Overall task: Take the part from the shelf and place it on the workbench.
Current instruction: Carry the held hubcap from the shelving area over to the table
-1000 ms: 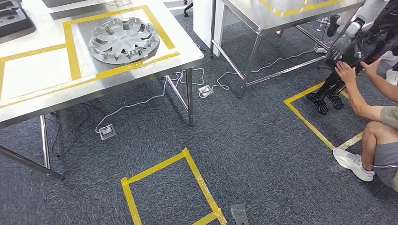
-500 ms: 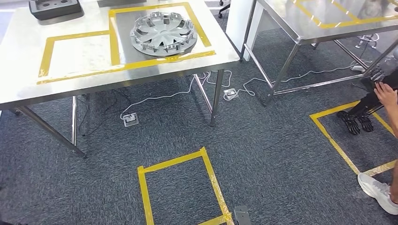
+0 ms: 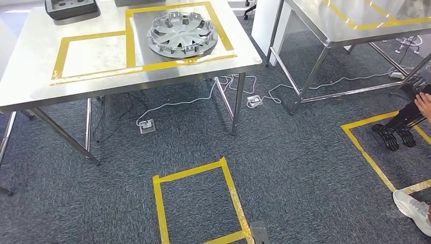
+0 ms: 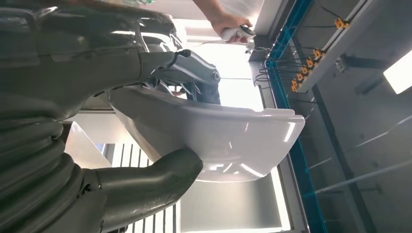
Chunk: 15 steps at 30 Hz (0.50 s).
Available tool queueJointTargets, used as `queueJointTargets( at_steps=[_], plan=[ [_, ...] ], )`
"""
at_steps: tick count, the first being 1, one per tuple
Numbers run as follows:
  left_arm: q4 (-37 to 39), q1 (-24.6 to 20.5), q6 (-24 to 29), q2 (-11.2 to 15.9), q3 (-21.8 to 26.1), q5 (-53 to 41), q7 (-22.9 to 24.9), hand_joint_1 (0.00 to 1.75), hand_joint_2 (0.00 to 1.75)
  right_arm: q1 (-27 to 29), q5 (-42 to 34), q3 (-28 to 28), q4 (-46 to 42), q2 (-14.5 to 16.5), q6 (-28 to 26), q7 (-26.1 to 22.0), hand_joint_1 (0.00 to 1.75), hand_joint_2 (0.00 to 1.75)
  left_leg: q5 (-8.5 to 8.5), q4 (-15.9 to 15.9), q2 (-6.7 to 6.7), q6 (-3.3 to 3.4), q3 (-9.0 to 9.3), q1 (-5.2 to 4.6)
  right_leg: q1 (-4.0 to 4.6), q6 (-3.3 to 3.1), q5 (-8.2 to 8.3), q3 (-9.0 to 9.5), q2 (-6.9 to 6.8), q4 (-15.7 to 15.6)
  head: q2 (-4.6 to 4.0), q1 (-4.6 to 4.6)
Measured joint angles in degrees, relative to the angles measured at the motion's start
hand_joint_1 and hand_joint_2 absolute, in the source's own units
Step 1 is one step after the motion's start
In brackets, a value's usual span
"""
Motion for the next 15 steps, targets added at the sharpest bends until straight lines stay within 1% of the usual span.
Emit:
queueJointTargets(
  at_steps=[1, 2, 3, 4, 5, 6, 7, 9, 10, 11, 12, 13, 14, 15],
  plan=[
    [0.0, 0.0, 0.0, 0.0, 0.0, 0.0, 0.0, 1.75, 1.75, -0.1, -0.2, 0.0, 0.0, 0.0, 0.0, 0.0, 0.0, 1.75, 0.04, -1.4, 0.1, 0.41, 0.81, -0.03, 0.07, 0.36, -0.21, -0.24, 0.05, 0.5, 0.0, -0.11],
    [0.0, 0.1, 0.0, 0.0, 0.0, 0.1, 0.0, 1.75, 1.75, -0.1, -0.4, 0.0, 0.0, 0.0, -0.1, 0.0, 0.0, 1.75, -0.3, -1.7, 0.11, 0.96, 0.88, -0.15, 0.16, 0.64, -0.29, -0.43, 0.11, 0.8, 0.0, -0.11],
    [0.0, 0.1, 0.0, 0.1, 0.1, 0.3, 0.0, 1.75, 1.75, -0.1, -0.8, 0.0, 0.0, 0.0, -0.2, 0.0, 0.0, 1.75, -0.08, -1.7, 0.08, 1.57, 0.81, -0.21, 0.18, 0.84, -0.28, -0.52, 0.15, 1.0, 0.0, 0.01],
    [0.0, 0.1, 0.0, 0.1, 0.1, 0.4, 0.0, 1.75, 1.75, -0.1, -1.1, 0.0, 0.0, -0.1, -0.3, 0.0, 0.0, 1.75, 0.02, -1.7, 0.07, 2.0, 0.73, -0.21, 0.1, 1.03, -0.26, -0.58, 0.19, 1.0, 0.0, 0.23],
    [0.0, 0.1, 0.0, 0.1, 0.1, 0.5, 0.0, 1.75, 1.75, -0.1, -1.4, 0.0, 0.0, -0.1, -0.4, 0.0, 0.0, 1.75, 0.18, -1.7, 0.04, 2.33, 0.64, -0.18, 0.01, 1.28, -0.63, -0.74, 0.26, 1.3, 0.0, 0.38],
    [0.0, 0.1, 0.0, 0.1, 0.1, 0.5, 0.0, 1.75, 1.75, -0.1, -1.5, 0.0, 0.0, -0.1, -0.4, 0.0, 0.0, 1.75, 0.36, -1.8, 0.0, 2.64, 0.51, -0.11, -0.12, 1.55, -1.59, -1.22, 0.32, 2.5, 0.0, 0.55],
    [0.0, 0.1, 0.0, 0.1, 0.1, 0.4, 0.0, 1.75, 1.75, -0.1, -1.5, 0.0, 0.0, -0.1, -0.4, 0.0, 0.0, 1.75, 0.52, -1.8, -0.05, 2.9, 0.34, -0.06, -0.23, 1.85, -3.2, -2.15, 0.38, 4.7, 0.0, 0.79],
    [0.0, 0.1, 0.0, 0.1, 0.1, 0.1, 0.0, 1.75, 1.75, 0.0, -1.6, 0.0, 0.0, -0.1, -0.4, 0.0, 0.0, 1.75, 0.75, -1.8, -0.17, 3.25, -0.08, -0.14, -0.39, 2.26, -7.3, -5.08, 0.45, 12.0, 0.0, 1.39],
    [0.0, 0.2, 0.0, 0.1, 0.1, 0.0, 0.0, 1.75, 1.75, 0.0, -1.6, 0.0, 0.0, -0.1, -0.4, 0.0, 0.0, 1.75, 0.85, -1.8, -0.25, 3.37, -0.26, -0.24, -0.4, 2.3, -8.69, -6.43, 0.46, 15.4, 0.0, 1.64],
    [0.0, 0.2, 0.0, 0.1, 0.1, 0.0, 0.0, 1.75, 1.75, 0.1, -1.6, 0.0, 0.0, -0.1, -0.4, 0.0, 0.0, 1.75, 0.93, -1.8, -0.35, 3.46, -0.39, -0.38, -0.37, 2.17, -8.99, -7.03, 0.48, 17.1, 0.0, 1.89],
    [0.0, 0.2, 0.0, 0.1, 0.1, 0.0, 0.0, 1.75, 1.75, 0.1, -1.5, 0.0, 0.0, -0.1, -0.3, 0.0, 0.0, 1.75, 1.0, -1.8, -0.48, 3.53, -0.47, -0.55, -0.31, 1.88, -8.15, -6.67, 0.52, 16.8, 0.0, 2.11],
    [0.0, 0.2, 0.0, 0.1, 0.1, 0.0, 0.0, 1.75, 1.75, 0.1, -1.5, 0.0, 0.0, -0.1, -0.3, 0.0, 0.0, 1.75, 1.07, -1.8, -0.63, 3.55, -0.48, -0.75, -0.19, 1.39, -6.37, -5.38, 0.58, 14.3, 0.0, 2.25],
    [0.0, 0.2, 0.0, 0.1, 0.1, 0.0, 0.0, 1.75, 1.75, 0.1, -1.5, 0.0, 0.0, -0.1, -0.4, 0.0, 0.0, 1.75, 1.14, -1.8, -0.77, 3.57, -0.47, -0.9, 0.06, 0.65, -4.15, -3.46, 0.68, 10.4, 0.0, 2.34],
    [0.1, 0.2, 0.0, 0.2, 0.1, 0.0, 0.0, 1.75, 1.75, 0.0, -1.5, 0.0, 0.0, -0.1, -0.4, 0.0, 0.0, 1.75, 1.23, -1.8, -0.91, 3.52, -0.51, -1.05, 0.32, -0.14, -2.56, -1.7, 0.76, 6.6, 0.0, 2.29]
  ],
)
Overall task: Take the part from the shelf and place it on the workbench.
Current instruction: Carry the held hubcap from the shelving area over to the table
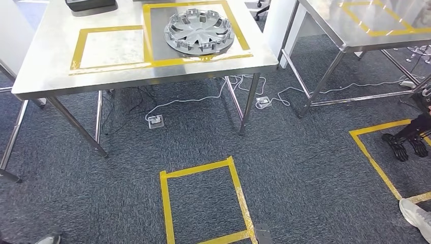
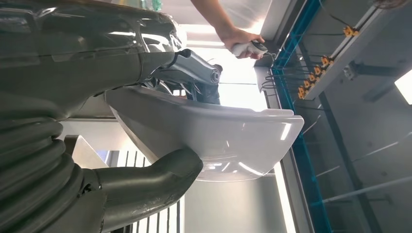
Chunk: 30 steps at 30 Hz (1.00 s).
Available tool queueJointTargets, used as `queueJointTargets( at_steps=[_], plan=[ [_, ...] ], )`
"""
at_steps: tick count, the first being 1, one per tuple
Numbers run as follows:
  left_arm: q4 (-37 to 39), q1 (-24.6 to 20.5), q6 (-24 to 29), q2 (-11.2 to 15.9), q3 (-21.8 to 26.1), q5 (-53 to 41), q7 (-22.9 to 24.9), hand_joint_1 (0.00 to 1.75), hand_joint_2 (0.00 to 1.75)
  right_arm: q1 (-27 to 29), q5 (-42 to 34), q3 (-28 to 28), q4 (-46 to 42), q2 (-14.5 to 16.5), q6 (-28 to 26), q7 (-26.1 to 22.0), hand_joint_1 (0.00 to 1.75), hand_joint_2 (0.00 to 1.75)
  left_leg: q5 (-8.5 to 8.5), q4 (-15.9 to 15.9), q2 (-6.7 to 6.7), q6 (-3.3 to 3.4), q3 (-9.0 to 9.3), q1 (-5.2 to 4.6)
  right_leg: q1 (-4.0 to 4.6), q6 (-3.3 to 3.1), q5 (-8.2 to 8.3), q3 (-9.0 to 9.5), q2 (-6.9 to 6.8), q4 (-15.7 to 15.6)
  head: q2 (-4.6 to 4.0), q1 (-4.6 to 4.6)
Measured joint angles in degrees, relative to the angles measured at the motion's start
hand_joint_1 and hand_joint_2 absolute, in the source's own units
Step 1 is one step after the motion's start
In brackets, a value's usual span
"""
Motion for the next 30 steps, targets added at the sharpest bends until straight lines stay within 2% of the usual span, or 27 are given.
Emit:
queueJointTargets(
  at_steps=[1, 2, 4, 6, 8, 10, 11, 12, 13, 14, 15, 17, 19, 21, 22, 23, 25, 26, 27, 28, 30],
  plan=[
    [0.0, 0.0, 0.0, 0.0, 0.0, 0.0, 0.0, 1.75, 1.75, -0.1, 0.0, 0.0, 0.0, 0.0, -0.1, 0.0, 0.0, 1.75, 0.14, 0.0, -0.14, -0.14, -0.11, -0.03, 0.3, -0.65, 1.04, 1.29, 0.08, -3.0, 0.0, -0.04],
    [0.2, 0.0, 0.0, 0.0, -0.1, 0.0, 0.0, 1.75, 1.75, -0.1, 0.1, 0.0, 0.0, 0.0, -0.1, 0.0, 0.0, 1.75, 0.32, 0.0, -0.23, -0.37, -0.29, 0.05, 0.57, -1.14, 1.4, 1.97, 0.14, -4.8, 0.0, -0.02],
    [0.4, 0.1, 0.0, 0.1, -0.3, 0.0, 0.0, 1.75, 1.75, -0.1, 0.2, 0.0, 0.0, -0.1, -0.2, 0.0, 0.0, 1.75, 0.77, -0.3, -0.32, -1.08, -0.52, 0.27, 0.84, -1.49, 1.41, 2.19, 0.16, -6.0, 0.0, 0.12],
    [0.6, 0.2, -0.1, 0.2, -0.4, -0.1, 0.0, 1.75, 1.75, -0.1, 0.3, 0.0, 0.0, -0.1, -0.2, 0.0, 0.0, 1.75, 0.25, 0.1, -0.17, -1.64, -0.84, 0.32, 0.59, -1.43, 2.29, 2.81, 0.0, -7.8, 0.0, 0.16],
    [0.8, 0.3, -0.1, 0.3, -0.5, -0.1, 0.0, 1.75, 1.75, -0.2, 0.5, 0.0, 0.0, 0.0, -0.2, 0.0, 0.0, 1.75, -2.58, 3.9, -0.04, -2.07, -2.55, 0.37, 0.23, -1.35, 3.26, 3.23, -0.13, -9.1, 0.0, -0.33],
    [1.0, 0.4, -0.1, 0.4, -0.5, -0.2, 0.0, 1.75, 1.75, -0.1, 0.6, 0.0, 0.0, 0.1, -0.1, 0.0, 0.0, 1.75, -5.84, 10.2, 0.0, -2.63, -5.31, 0.51, 0.15, -1.44, 3.48, 2.96, -0.15, -9.1, 0.0, -1.02],
    [1.1, 0.5, -0.1, 0.5, -0.5, -0.2, 0.0, 1.75, 1.75, 0.0, 0.6, 0.0, 0.0, 0.2, -0.1, 0.0, 0.0, 1.75, -6.4, 12.3, 0.07, -2.93, -6.17, 0.59, 0.09, -1.36, 3.48, 2.78, -0.19, -9.0, 0.0, -1.25],
    [1.2, 0.6, -0.1, 0.5, -0.5, -0.2, 0.0, 1.75, 1.75, 0.1, 0.6, 0.0, 0.0, 0.2, -0.1, 0.0, 0.0, 1.75, -5.88, 12.5, 0.16, -3.22, -6.12, 0.71, 0.0, -1.24, 3.41, 2.62, -0.21, -8.7, 0.0, -1.44],
    [1.2, 0.6, -0.1, 0.6, -0.5, -0.3, 0.0, 1.75, 1.75, 0.1, 0.6, 0.0, 0.0, 0.2, -0.1, 0.0, 0.0, 1.75, -4.46, 10.8, 0.3, -3.51, -5.04, 0.87, -0.15, -1.01, 3.25, 2.45, -0.18, -8.3, 0.0, -1.62],
    [1.3, 0.7, -0.1, 0.7, -0.5, -0.3, 0.0, 1.75, 1.75, 0.1, 0.6, 0.0, 0.0, 0.2, 0.0, 0.0, 0.0, 1.75, -2.71, 7.6, 0.49, -3.82, -3.2, 1.09, -0.33, -0.63, 2.97, 2.27, -0.12, -7.7, 0.0, -1.82],
    [1.3, 0.7, -0.1, 0.7, -0.5, -0.3, 0.0, 1.75, 1.75, 0.1, 0.6, 0.0, 0.0, 0.2, 0.0, 0.0, 0.0, 1.75, -1.67, 4.6, 0.62, -4.07, -1.41, 1.19, -0.38, -0.14, 2.58, 1.98, -0.03, -6.9, 0.0, -2.16],
    [1.3, 0.8, -0.1, 0.8, -0.5, -0.3, 0.0, 1.75, 1.75, 0.1, 0.6, 0.0, 0.0, 0.2, 0.1, 0.0, 0.0, 1.75, -1.14, 1.0, 0.71, -3.47, 0.57, 1.25, -0.29, 0.65, 1.84, 1.34, 0.13, -5.5, 0.0, -2.61],
    [1.3, 1.0, -0.1, 0.9, -0.7, -0.4, 0.0, 1.75, 1.75, 0.1, 0.6, 0.0, 0.0, 0.1, 0.2, -0.3, 0.0, 1.75, -1.36, 0.9, 0.56, -2.21, 0.55, 1.12, -0.23, 0.95, 1.64, 1.03, 0.2, -5.0, 0.0, -2.36],
    [1.4, 1.1, -0.1, 1.0, -1.1, -0.6, 0.0, 1.75, 1.75, 0.4, 0.5, 0.0, 0.0, 0.1, 0.3, -0.7, 0.0, 1.75, -1.15, 0.8, 0.44, -1.55, 0.46, 1.16, -0.41, 1.28, 1.07, 0.84, 0.2, -4.4, 0.0, -1.93],
    [1.4, 1.1, -0.1, 1.1, -1.4, -0.9, 0.0, 1.75, 1.75, 0.6, 0.4, 0.0, 0.0, 0.1, 0.3, -0.9, 0.0, 1.75, -1.03, 0.8, 0.4, -1.3, 0.39, 1.23, -0.51, 1.56, -0.05, 0.25, 0.19, -3.0, 0.0, -1.76],
    [1.5, 1.2, -0.1, 1.2, -1.8, -1.2, 0.0, 1.75, 1.75, 0.7, 0.3, 0.0, 0.0, 0.1, 0.4, -1.1, 0.0, 1.75, -0.94, 0.7, 0.35, -1.09, 0.28, 1.27, -0.6, 1.86, -1.75, -0.84, 0.18, -0.4, 0.0, -1.51],
    [1.8, 1.3, -0.1, 1.4, -2.5, -1.8, 0.0, 1.75, 1.75, 1.1, 0.1, 0.0, 0.0, 0.1, 0.6, -1.4, 0.0, 1.75, -0.83, 0.7, 0.27, -0.84, -0.01, 1.23, -0.73, 2.26, -5.49, -4.06, 0.18, 7.0, 0.0, -0.89],
    [2.0, 1.4, -0.1, 1.6, -2.9, -2.2, 0.0, 1.75, 1.75, 1.3, 0.1, 0.0, 0.0, 0.1, 0.7, -1.4, 0.0, 1.75, -0.8, 0.7, 0.22, -0.76, -0.11, 1.17, -0.74, 2.26, -6.43, -5.32, 0.18, 9.9, 0.0, -0.62],
    [2.3, 1.4, -0.1, 1.8, -3.2, -2.8, 0.0, 1.75, 1.75, 1.5, 0.1, 0.0, 0.0, 0.1, 0.9, -1.4, 0.0, 1.75, -0.78, 0.7, 0.13, -0.73, -0.17, 1.09, -0.72, 2.11, -6.28, -5.79, 0.18, 11.0, 0.0, -0.39],
    [2.6, 1.5, -0.1, 1.9, -3.7, -3.4, 0.0, 1.75, 1.75, 1.7, 0.2, 0.0, 0.1, 0.0, 1.0, -1.4, 0.0, 1.75, -0.76, 0.7, 0.01, -0.71, -0.17, 0.98, -0.66, 1.79, -5.04, -5.27, 0.19, 9.9, 0.0, -0.18],
    [3.3, 1.4, -0.2, 2.2, -4.7, -4.9, 0.0, 1.75, 1.75, 1.9, 0.5, 0.0, 0.1, 0.0, 1.0, -1.1, 0.0, 1.75, -0.73, 0.7, -0.26, -0.7, -0.09, 0.81, -0.26, 0.57, -0.91, -2.0, 0.19, 2.6, 0.0, 0.09]
  ],
)
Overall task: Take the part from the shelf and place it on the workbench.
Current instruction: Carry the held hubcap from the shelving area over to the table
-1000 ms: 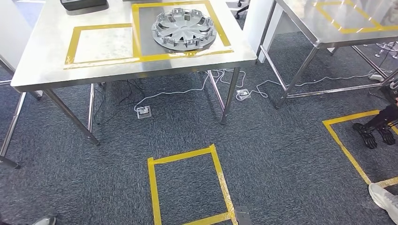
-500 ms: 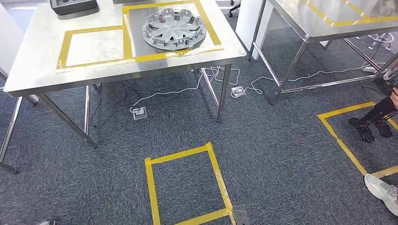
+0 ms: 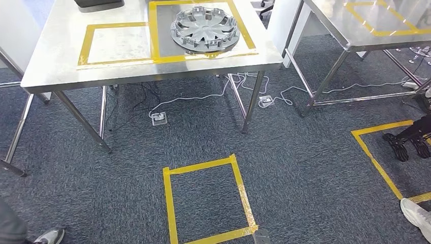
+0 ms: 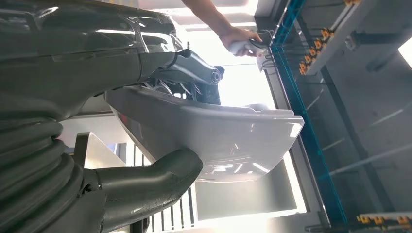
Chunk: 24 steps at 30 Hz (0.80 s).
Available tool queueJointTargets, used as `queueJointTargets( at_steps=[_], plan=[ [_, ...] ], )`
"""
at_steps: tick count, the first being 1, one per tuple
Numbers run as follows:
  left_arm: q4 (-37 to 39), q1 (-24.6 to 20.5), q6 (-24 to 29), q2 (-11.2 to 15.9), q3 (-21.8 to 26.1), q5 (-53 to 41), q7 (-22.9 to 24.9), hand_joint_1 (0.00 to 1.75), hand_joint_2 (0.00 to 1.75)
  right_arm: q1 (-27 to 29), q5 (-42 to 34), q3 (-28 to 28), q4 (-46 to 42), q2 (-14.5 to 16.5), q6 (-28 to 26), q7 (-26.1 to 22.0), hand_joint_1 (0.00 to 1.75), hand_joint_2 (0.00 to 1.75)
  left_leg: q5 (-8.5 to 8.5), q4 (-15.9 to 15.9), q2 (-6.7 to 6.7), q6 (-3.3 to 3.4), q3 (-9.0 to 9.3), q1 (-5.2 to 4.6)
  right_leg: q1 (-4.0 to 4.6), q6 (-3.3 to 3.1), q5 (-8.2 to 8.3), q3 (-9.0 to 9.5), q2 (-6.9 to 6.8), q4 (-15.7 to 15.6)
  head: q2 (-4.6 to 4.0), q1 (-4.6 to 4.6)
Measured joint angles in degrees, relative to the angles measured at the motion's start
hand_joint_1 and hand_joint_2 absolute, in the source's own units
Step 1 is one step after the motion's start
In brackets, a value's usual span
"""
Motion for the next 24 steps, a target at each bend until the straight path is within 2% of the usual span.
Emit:
queueJointTargets(
  at_steps=[1, 2, 3, 5, 7, 8, 10, 11, 12, 13, 15, 17, 18, 21, 23, 24],
  plan=[
    [0.3, 0.0, 0.0, 0.1, -0.5, -0.7, 0.2, 1.75, 1.75, 0.0, 0.2, 0.0, 0.0, -0.1, 0.0, 0.1, 0.0, 1.75, 0.05, 0.0, -0.16, -0.06, 0.0, -0.09, 0.25, -0.66, 1.49, 1.58, -0.01, -3.6, 0.0, 0.01],
    [0.6, -0.1, -0.1, 0.2, -1.0, -1.4, 0.5, 1.75, 1.75, 0.0, 0.3, 0.0, 0.0, -0.2, -0.1, 0.2, 0.0, 1.75, 0.15, 0.0, -0.27, -0.2, -0.08, -0.07, 0.53, -1.21, 2.28, 2.65, 0.01, -6.2, 0.0, 0.06],
    [0.8, -0.2, -0.1, 0.3, -1.3, -1.9, 0.9, 1.75, 1.75, 0.0, 0.4, 0.0, 0.0, -0.3, -0.2, 0.2, 0.0, 1.75, 0.27, -0.1, -0.36, -0.42, -0.18, -0.01, 0.73, -1.54, 2.35, 3.06, 0.04, -7.4, 0.0, 0.08],
    [1.4, -0.3, -0.1, 0.6, -2.0, -2.2, 1.7, 1.75, 1.75, -0.1, 0.7, 0.0, 0.0, -0.4, -0.3, 0.3, 0.0, 1.75, 0.56, -0.4, -0.4, -1.06, -0.23, 0.03, 0.79, -1.67, 2.49, 3.29, 0.11, -8.3, 0.0, 0.24],
    [1.8, -0.4, -0.1, 1.0, -2.4, -1.6, 2.1, 1.75, 1.75, -0.3, 1.0, 0.0, 0.0, -0.5, -0.6, 0.3, 0.0, 1.75, -0.26, 0.3, -0.08, -1.52, -0.54, -0.05, 0.51, -1.55, 3.35, 3.91, 0.02, -9.8, 0.0, 0.09],
    [2.1, -0.5, -0.1, 1.3, -2.5, -1.2, 2.3, 1.75, 1.75, -0.5, 1.3, 0.0, -0.1, -0.5, -0.6, 0.4, 0.0, 1.75, -1.54, 2.0, 0.09, -1.68, -1.31, -0.1, 0.35, -1.53, 3.82, 4.2, -0.01, -10.5, 0.0, -0.14],
    [2.6, -0.6, -0.1, 1.8, -2.6, -0.5, 2.5, 1.75, 1.75, -0.8, 1.7, 0.0, -0.1, -0.3, -0.7, 0.7, 0.0, 1.75, -4.96, 8.1, 0.29, -1.96, -4.07, -0.01, 0.31, -1.62, 4.18, 4.23, -0.03, -10.9, 0.0, -0.88],
    [2.9, -0.6, -0.1, 2.1, -2.7, -0.4, 2.6, 1.75, 1.75, -0.9, 1.8, 0.0, -0.1, -0.2, -0.7, 1.0, 0.0, 1.75, -6.1, 11.1, 0.32, -2.15, -5.44, 0.01, 0.33, -1.64, 4.19, 4.17, -0.02, -10.8, 0.0, -1.19],
    [3.3, -0.6, -0.1, 2.3, -2.8, -0.4, 2.7, 1.75, 1.75, -0.9, 1.9, 0.0, -0.1, -0.2, -0.7, 1.1, 0.0, 1.75, -6.24, 12.6, 0.38, -2.31, -6.17, 0.03, 0.34, -1.62, 4.14, 4.15, -0.01, -10.7, 0.0, -1.49],
    [3.6, -0.6, -0.1, 2.5, -2.8, -0.3, 2.7, 1.75, 1.75, -1.0, 2.0, 0.0, -0.1, -0.2, -0.8, 1.2, 0.0, 1.75, -5.33, 12.3, 0.45, -2.43, -6.02, 0.04, 0.32, -1.55, 4.05, 4.15, 0.03, -10.6, 0.0, -1.74],
    [4.1, -0.6, -0.1, 2.8, -2.8, 0.1, 2.6, 1.75, 1.75, -1.0, 2.0, 0.0, -0.1, -0.1, -0.8, 1.3, 0.0, 1.75, -1.56, 6.5, 0.64, -2.57, -3.08, 0.13, 0.21, -1.17, 3.61, 4.16, 0.18, -10.0, 0.0, -2.25],
    [4.5, -0.7, -0.1, 2.9, -2.8, 0.6, 2.3, 1.75, 1.75, -1.1, 2.2, 0.0, -0.1, -0.1, -1.0, 1.4, 0.0, 1.75, 0.25, 0.9, 0.69, -2.27, -0.2, 0.15, 0.36, -0.52, 2.93, 3.81, 0.35, -9.0, 0.0, -2.83],
    [4.7, -0.7, -0.1, 3.0, -2.8, 0.9, 2.1, 1.75, 1.75, -1.1, 2.2, 0.0, -0.1, 0.0, -1.1, 1.4, 0.0, 1.75, 0.17, -0.2, 0.67, -1.93, 0.31, 0.11, 0.47, -0.25, 2.69, 3.62, 0.38, -8.6, 0.0, -2.88],
    [5.1, -0.6, 0.0, 3.1, -2.8, 1.1, 1.7, 1.75, 1.75, -1.1, 2.3, 0.0, -0.1, -0.1, -1.2, 1.7, 0.0, 1.75, 0.02, -0.4, 0.53, -0.76, 0.33, 0.11, 0.45, 0.33, 2.32, 3.43, 0.38, -8.1, 0.0, -2.5],
    [5.3, -0.6, 0.0, 3.2, -2.8, 1.1, 1.5, 1.75, 1.75, -1.1, 2.4, 0.0, -0.1, -0.2, -1.3, 1.9, 0.0, 1.75, 0.06, -0.5, 0.55, -0.28, 0.4, 0.31, 0.22, 1.0, 0.64, 2.38, 0.32, -5.7, 0.0, -2.14],
    [5.3, -0.6, 0.0, 3.2, -2.8, 1.2, 1.3, 1.75, 1.75, -1.1, 2.5, 0.0, -0.1, -0.2, -1.4, 1.9, 0.0, 1.75, 0.02, -0.6, 0.6, -0.14, 0.43, 0.32, 0.06, 1.39, -0.95, 1.01, 0.29, -2.7, 0.0, -1.84]
  ],
)
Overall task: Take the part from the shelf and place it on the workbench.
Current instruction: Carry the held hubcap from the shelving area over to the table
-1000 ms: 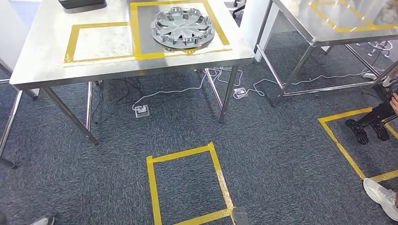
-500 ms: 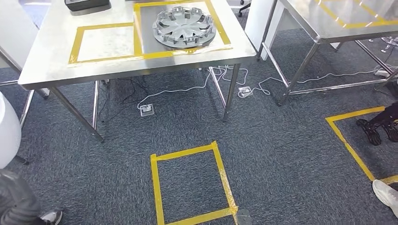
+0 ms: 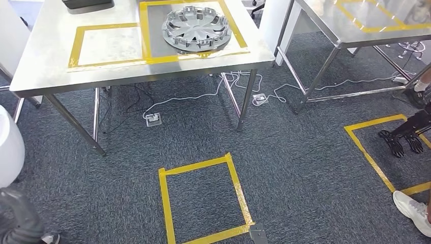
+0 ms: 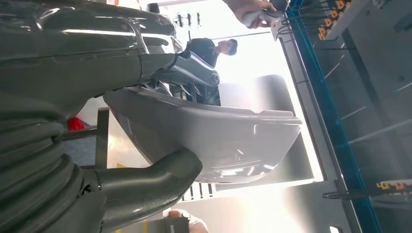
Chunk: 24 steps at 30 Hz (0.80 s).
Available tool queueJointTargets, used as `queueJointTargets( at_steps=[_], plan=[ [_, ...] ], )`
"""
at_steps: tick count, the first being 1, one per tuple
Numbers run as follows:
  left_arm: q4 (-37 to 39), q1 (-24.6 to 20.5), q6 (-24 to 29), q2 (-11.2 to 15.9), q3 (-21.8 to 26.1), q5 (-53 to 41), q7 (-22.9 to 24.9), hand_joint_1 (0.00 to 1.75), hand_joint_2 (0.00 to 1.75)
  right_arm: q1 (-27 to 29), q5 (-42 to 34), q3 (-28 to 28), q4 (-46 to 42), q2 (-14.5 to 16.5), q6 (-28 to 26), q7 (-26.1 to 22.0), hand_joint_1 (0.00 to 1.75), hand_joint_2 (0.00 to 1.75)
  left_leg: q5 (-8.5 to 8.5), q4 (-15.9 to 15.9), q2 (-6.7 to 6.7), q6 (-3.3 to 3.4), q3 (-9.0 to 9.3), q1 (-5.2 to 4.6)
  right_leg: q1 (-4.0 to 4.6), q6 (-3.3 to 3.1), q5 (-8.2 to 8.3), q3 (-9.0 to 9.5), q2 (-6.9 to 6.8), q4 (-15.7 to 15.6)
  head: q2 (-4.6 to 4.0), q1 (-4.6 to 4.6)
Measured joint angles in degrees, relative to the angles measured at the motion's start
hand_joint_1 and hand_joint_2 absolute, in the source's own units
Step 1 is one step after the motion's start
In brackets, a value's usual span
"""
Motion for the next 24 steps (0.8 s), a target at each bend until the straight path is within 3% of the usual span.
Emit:
queueJointTargets(
  at_steps=[2, 3, 4, 5, 7, 8, 10, 12, 14, 17, 18, 19, 20, 22, 24],
  plan=[
    [0.2, 0.0, 0.0, 0.0, 0.0, 0.2, -0.3, 1.75, 1.75, 0.1, 0.1, 0.0, 0.0, 0.0, -0.1, 0.1, 0.0, 1.75, -0.1, 0.0, 0.09, 0.19, 0.01, -0.04, -0.31, 0.47, -3.19, -3.83, -0.04, 7.7, 0.0, 0.61],
    [0.3, 0.0, 0.0, 0.0, 0.0, 0.4, -0.4, 1.75, 1.75, 0.2, 0.2, 0.0, 0.0, -0.1, -0.1, 0.1, 0.0, 1.75, -0.16, 0.0, 0.11, 0.24, 0.05, -0.08, -0.39, 0.51, -3.74, -5.29, -0.05, 10.4, 0.0, 0.84],
    [0.4, 0.1, 0.0, 0.0, 0.0, 0.4, -0.4, 1.75, 1.75, 0.3, 0.3, 0.0, 0.0, -0.1, -0.1, 0.1, 0.0, 1.75, -0.22, 0.0, 0.09, 0.28, 0.12, -0.13, -0.4, 0.39, -3.1, -5.84, -0.05, 11.0, 0.0, 1.05],
    [0.4, 0.1, 0.0, 0.0, 0.0, 0.5, -0.4, 1.75, 1.75, 0.3, 0.4, 0.0, 0.0, -0.1, -0.1, 0.2, 0.0, 1.75, -0.28, 0.0, 0.05, 0.29, 0.25, -0.22, -0.37, 0.12, -1.37, -5.37, -0.05, 9.3, 0.0, 1.27],
    [0.4, 0.1, 0.0, 0.0, 0.0, 0.5, -0.6, 1.75, 1.75, 0.2, 0.6, 0.0, 0.0, -0.1, -0.3, 0.2, 0.0, 1.75, -0.44, -0.1, -0.02, 0.27, 0.55, -0.35, -0.06, -0.99, 3.13, -2.37, -0.03, 1.8, 0.0, 1.52],
    [0.4, 0.1, 0.0, 0.0, 0.0, 0.5, -0.7, 1.75, 1.75, 0.1, 0.7, 0.0, 0.0, -0.2, -0.4, 0.2, 0.0, 1.75, -0.47, -0.1, -0.06, 0.15, 0.59, -0.35, 0.18, -1.62, 4.55, -0.99, -0.04, -1.6, 0.0, 1.51],
    [0.5, 0.1, 0.0, 0.0, 0.0, 0.6, -0.9, 1.75, 1.75, 0.1, 0.9, 0.0, 0.0, -0.4, -0.5, 0.4, 0.0, 1.75, -0.41, -0.3, -0.1, -0.32, 0.44, -0.21, 0.66, -2.55, 5.0, 0.29, -0.06, -4.8, 0.0, 1.6],
    [0.7, 0.1, 0.0, -0.1, 0.1, 0.6, -1.0, 1.75, 1.75, 0.1, 1.1, 0.0, 0.0, -0.5, -0.6, 0.5, 0.0, 1.75, -0.36, -0.6, -0.04, -0.96, 0.51, -0.17, 0.67, -2.81, 5.11, 0.69, -0.1, -5.9, 0.0, 1.85],
    [0.7, 0.1, 0.1, -0.1, 0.1, 0.6, -1.2, 1.75, 1.75, 0.0, 1.2, 0.0, -0.1, -0.5, -0.7, 0.6, 0.0, 1.75, -1.37, 0.5, -0.03, -1.42, 0.12, -0.24, 0.37, -2.89, 5.68, 1.48, -0.19, -7.4, 0.0, 1.61],
    [0.8, 0.1, 0.1, -0.1, 0.1, 0.7, -1.3, 1.75, 1.75, 0.0, 1.4, 0.0, -0.4, -0.5, -0.6, 0.7, 0.0, 1.75, -5.87, 9.4, -0.22, -1.85, -4.51, -0.28, 0.3, -3.08, 5.87, 2.0, -0.29, -8.1, 0.0, 0.68],
    [0.9, 0.2, 0.1, -0.1, 0.1, 0.7, -1.3, 1.75, 1.75, 0.1, 1.5, 0.0, -0.4, -0.5, -0.6, 0.7, 0.0, 1.75, -6.66, 12.2, -0.23, -2.02, -6.17, -0.28, 0.31, -3.11, 5.76, 2.01, -0.29, -8.0, 0.0, 0.42],
    [0.9, 0.2, 0.1, -0.1, 0.1, 0.8, -1.3, 1.75, 1.75, 0.1, 1.6, 0.0, -0.5, -0.5, -0.6, 0.7, 0.0, 1.75, -6.38, 13.3, -0.2, -2.17, -7.04, -0.26, 0.29, -3.09, 5.6, 2.05, -0.27, -7.9, 0.0, 0.19],
    [0.9, 0.3, 0.1, -0.1, 0.1, 0.8, -1.3, 1.75, 1.75, 0.1, 1.6, 0.0, -0.5, -0.5, -0.6, 0.7, 0.0, 1.75, -4.99, 12.5, -0.14, -2.29, -6.84, -0.22, 0.25, -2.98, 5.39, 2.11, -0.21, -7.7, 0.0, -0.01],
    [0.9, 0.3, 0.2, -0.1, 0.1, 0.9, -1.3, 1.75, 1.75, 0.1, 1.6, 0.0, -0.5, -0.5, -0.6, 0.7, 0.0, 1.75, -1.02, 6.3, 0.05, -2.39, -3.93, -0.13, 0.12, -2.5, 4.68, 2.29, -0.06, -6.9, 0.0, -0.51],
    [1.0, 0.3, 0.2, -0.1, 0.1, 0.9, -1.3, 1.75, 1.75, 0.1, 1.6, 0.0, -0.5, -0.5, -0.6, 0.7, 0.0, 1.75, 0.66, 1.2, 0.14, -1.96, -1.38, -0.14, 0.24, -1.79, 3.82, 2.15, 0.06, -5.8, 0.0, -1.02]
  ],
)
